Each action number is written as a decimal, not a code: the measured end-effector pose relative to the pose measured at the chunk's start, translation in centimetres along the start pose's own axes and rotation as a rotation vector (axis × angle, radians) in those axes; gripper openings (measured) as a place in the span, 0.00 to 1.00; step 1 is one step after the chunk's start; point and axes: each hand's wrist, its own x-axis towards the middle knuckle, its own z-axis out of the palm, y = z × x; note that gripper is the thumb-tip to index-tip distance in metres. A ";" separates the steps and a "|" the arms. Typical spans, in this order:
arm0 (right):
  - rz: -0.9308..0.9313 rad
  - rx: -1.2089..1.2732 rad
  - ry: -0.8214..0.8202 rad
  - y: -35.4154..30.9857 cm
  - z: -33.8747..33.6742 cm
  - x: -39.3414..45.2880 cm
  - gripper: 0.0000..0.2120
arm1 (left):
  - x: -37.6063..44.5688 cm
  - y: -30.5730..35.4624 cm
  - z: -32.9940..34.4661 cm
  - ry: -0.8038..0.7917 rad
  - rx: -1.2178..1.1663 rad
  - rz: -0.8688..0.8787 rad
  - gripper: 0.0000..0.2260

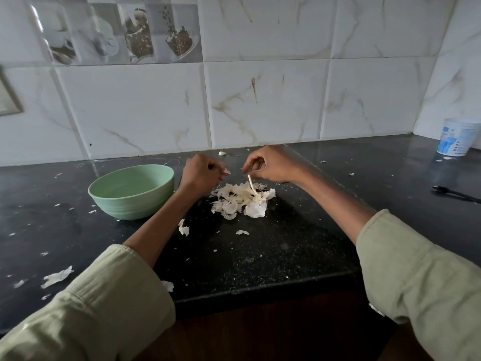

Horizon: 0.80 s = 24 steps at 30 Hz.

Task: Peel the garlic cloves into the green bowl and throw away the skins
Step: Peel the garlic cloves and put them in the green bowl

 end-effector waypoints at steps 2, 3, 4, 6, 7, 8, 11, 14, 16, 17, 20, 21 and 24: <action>-0.007 0.094 0.024 -0.1 0.6 0.5 0.07 | -0.1 0.1 0.1 0.009 0.022 0.030 0.09; -0.011 0.141 0.033 -0.1 0.9 0.7 0.06 | -0.2 0.1 0.1 0.023 0.021 0.047 0.07; -0.013 0.166 0.038 0.0 1.2 1.0 0.05 | -0.3 0.2 0.0 0.039 0.013 0.058 0.03; -0.032 0.170 0.031 0.1 1.5 1.5 0.07 | -0.4 0.4 0.0 0.083 -0.006 0.069 0.04; -0.043 0.178 0.015 0.2 1.6 1.7 0.07 | -0.3 0.4 0.1 0.103 -0.023 0.063 0.06; -0.050 0.185 -0.005 0.3 1.6 2.1 0.07 | -0.2 0.4 0.3 0.126 -0.038 0.037 0.06; -0.040 0.143 -0.032 0.9 1.5 4.3 0.17 | 0.7 0.3 1.3 0.188 -0.039 -0.060 0.02; 0.013 0.055 -0.019 2.3 1.7 8.3 0.20 | 1.8 0.4 2.2 0.172 -0.025 -0.079 0.12; 0.032 0.007 -0.046 3.6 2.3 11.1 0.14 | 2.1 0.4 2.3 0.132 -0.036 -0.066 0.18; 0.028 -0.024 -0.069 4.4 2.8 12.4 0.11 | 2.3 0.2 2.3 0.117 -0.025 -0.055 0.19; 0.023 -0.167 -0.099 6.6 4.6 16.3 0.12 | 2.6 -0.3 2.5 0.089 0.029 -0.038 0.16; 0.030 -0.199 -0.098 7.1 5.1 17.5 0.15 | 2.6 -0.5 2.6 0.091 0.039 -0.029 0.14; 0.020 -0.265 -0.122 7.7 6.1 20.4 0.20 | 2.8 -0.8 3.1 0.080 0.099 0.006 0.11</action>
